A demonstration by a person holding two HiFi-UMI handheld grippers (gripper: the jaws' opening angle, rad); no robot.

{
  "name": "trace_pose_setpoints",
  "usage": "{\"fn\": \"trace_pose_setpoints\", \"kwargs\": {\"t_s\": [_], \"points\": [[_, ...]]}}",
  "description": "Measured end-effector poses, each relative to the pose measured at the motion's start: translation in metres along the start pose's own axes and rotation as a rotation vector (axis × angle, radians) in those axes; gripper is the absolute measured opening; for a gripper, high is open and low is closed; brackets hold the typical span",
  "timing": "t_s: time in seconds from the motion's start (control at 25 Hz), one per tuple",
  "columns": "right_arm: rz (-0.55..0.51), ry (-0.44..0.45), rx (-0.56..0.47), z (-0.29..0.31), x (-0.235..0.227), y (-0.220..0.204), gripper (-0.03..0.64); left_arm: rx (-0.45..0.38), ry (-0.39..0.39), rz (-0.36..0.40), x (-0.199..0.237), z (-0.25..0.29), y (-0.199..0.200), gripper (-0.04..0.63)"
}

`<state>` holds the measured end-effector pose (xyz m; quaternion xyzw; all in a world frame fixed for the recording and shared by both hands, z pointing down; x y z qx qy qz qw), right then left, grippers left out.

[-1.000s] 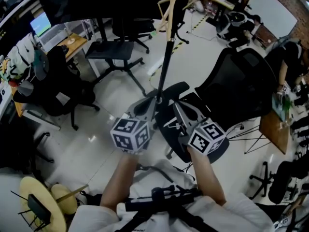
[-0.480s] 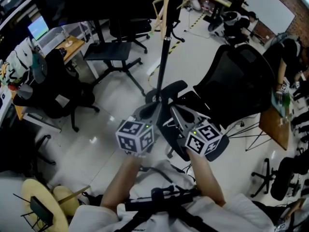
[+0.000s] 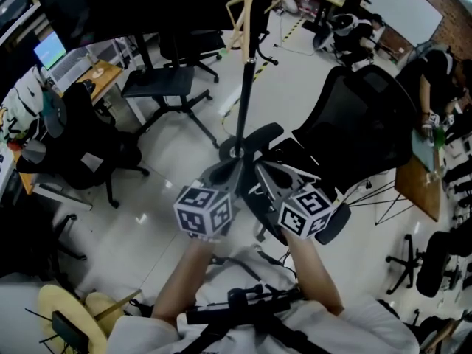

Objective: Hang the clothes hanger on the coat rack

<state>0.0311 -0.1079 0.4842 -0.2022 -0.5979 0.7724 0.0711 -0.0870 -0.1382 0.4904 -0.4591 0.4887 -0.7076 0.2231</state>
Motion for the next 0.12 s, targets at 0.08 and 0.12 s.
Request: {"fn": "trace_pose_setpoints", "kwargs": {"t_s": [0.08, 0.12], "points": [[0.004, -0.011, 0.002, 0.0012, -0.0011, 0.0003, 0.000, 0.008, -0.003, -0.003, 0.0027, -0.0007, -0.0010, -0.009], [0.006, -0.016, 0.003, 0.0020, -0.0014, 0.0001, 0.000, 0.012, -0.004, -0.004, 0.0042, -0.0013, -0.0015, -0.009]]}}
Point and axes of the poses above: the fingertips, and each gripper's own axes: z forward along the fingers, x to its left, y out of its top, the point moved 6 cm from there along -z, backward along the fingers, and after that the axes turned 12 degrees about -y, right-handed, at the moved point
